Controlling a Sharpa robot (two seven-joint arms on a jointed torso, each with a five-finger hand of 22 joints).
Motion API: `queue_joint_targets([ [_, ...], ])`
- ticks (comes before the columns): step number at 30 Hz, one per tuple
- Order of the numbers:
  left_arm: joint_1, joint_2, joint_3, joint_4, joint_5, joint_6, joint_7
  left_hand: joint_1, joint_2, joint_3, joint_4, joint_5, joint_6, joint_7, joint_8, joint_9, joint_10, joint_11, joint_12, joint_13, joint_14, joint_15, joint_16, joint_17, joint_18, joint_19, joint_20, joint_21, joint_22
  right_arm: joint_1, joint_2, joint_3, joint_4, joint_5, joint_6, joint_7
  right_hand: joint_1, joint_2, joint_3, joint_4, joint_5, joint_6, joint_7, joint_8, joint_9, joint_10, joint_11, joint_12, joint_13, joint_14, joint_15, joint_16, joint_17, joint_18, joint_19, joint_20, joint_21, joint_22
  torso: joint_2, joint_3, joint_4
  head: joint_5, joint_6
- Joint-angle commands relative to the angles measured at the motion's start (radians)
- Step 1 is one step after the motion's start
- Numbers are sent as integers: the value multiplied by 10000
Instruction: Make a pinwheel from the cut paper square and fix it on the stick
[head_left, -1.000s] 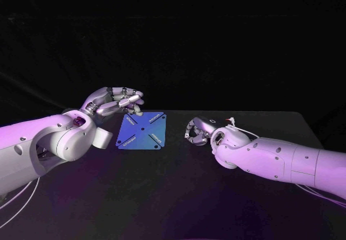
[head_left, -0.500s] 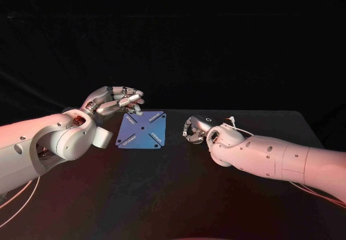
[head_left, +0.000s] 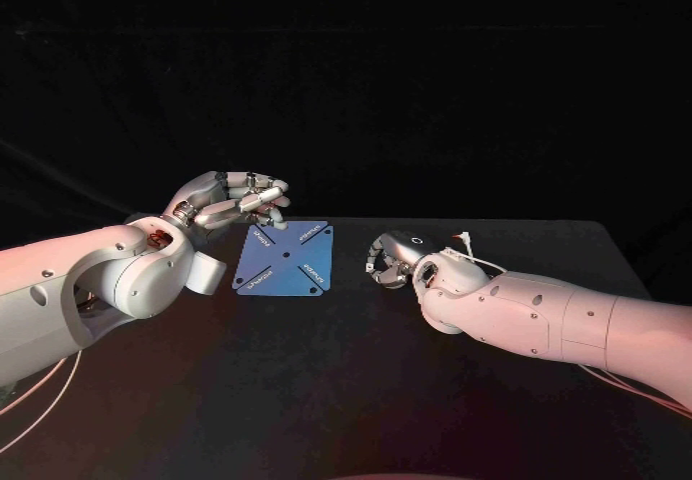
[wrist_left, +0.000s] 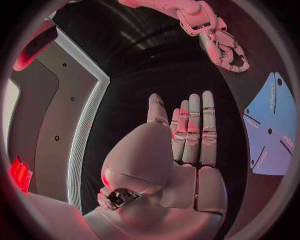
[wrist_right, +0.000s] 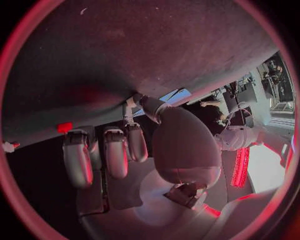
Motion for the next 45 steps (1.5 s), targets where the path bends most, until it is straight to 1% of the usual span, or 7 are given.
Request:
queue_joint_targets([
  [1,4,11,7,10,-9,173,34,-28,90,-188,-78,-91,-77,142,2,-13,63,33,-60,-14,66,-4,-71,-16,9,81,10,-69,-19,-24,-3,-15,-10,-177,8,-14,-5,-162,53,-44,-67,-276,91,-201,-105,-72,114,-101,741,1043,130,40,2631,-142,1046,60,54,2635,-9,-1,-5,-4,5],
  [9,4,7,7,-9,-9,176,15,-28,90,-188,-78,-91,-77,142,2,-13,63,33,-60,-14,66,-4,-71,-16,9,81,10,-69,-19,-26,-34,-16,33,-165,-104,106,-24,-480,27,-123,-303,-1033,345,-741,-421,-268,352,-270,555,1043,346,40,2631,-142,1046,265,54,2635,-1,4,2,-2,14],
  [19,4,-13,7,-30,-6,189,-11,-38,92,-190,-80,-133,-88,145,5,-15,61,36,-64,-19,67,-1,-82,-26,9,86,12,-83,-26,-25,-329,-16,366,-125,-543,189,-63,-582,-162,-75,-423,-1282,404,-893,-546,-345,415,-327,494,1043,407,40,2631,-142,1046,331,54,2635,3,2,4,-20,6],
  [28,4,-28,2,-111,-5,204,-16,-40,91,-191,-83,-152,-93,146,7,-16,62,36,-65,-20,68,-1,-86,-30,9,88,13,-89,-30,25,-1441,33,1693,764,-1506,804,-100,-541,-310,51,-340,-1072,374,-779,-544,-243,395,-234,600,1043,403,40,2631,-142,1046,346,54,2635,-12,13,1,-75,11],
  [35,-21,-12,-19,-216,-9,239,19,-38,89,-191,-87,-165,-96,147,8,-16,63,36,-65,-21,70,0,-89,-33,9,90,13,-93,-32,303,-3009,115,2982,2312,-1266,1949,-71,-502,-307,87,-234,-905,342,-693,-535,-177,366,-176,670,1043,381,40,2631,-142,1046,332,54,2635,-42,-3,-52,-218,88],
  [39,-46,20,-30,-285,-11,253,29,-35,87,-191,-93,-173,-95,146,11,-16,64,36,-65,-22,70,0,-91,-36,9,91,14,-97,-34,392,-3525,128,3000,2799,-1054,2307,-60,-576,-351,63,-248,-914,341,-699,-545,-192,365,-188,656,1043,376,40,2631,-142,1046,327,54,2635,-91,-1,-103,-231,114],
  [45,-71,86,-39,-360,-14,279,35,-35,87,-191,-93,-173,-95,146,11,-16,64,36,-65,-22,70,0,-91,-36,9,91,14,-97,-34,403,-3658,132,2428,3139,-877,2554,-57,-599,-371,57,-258,-930,343,-708,-552,-199,366,-193,650,1043,376,40,2631,-142,1046,325,54,2635,-84,33,-116,-207,125],
])
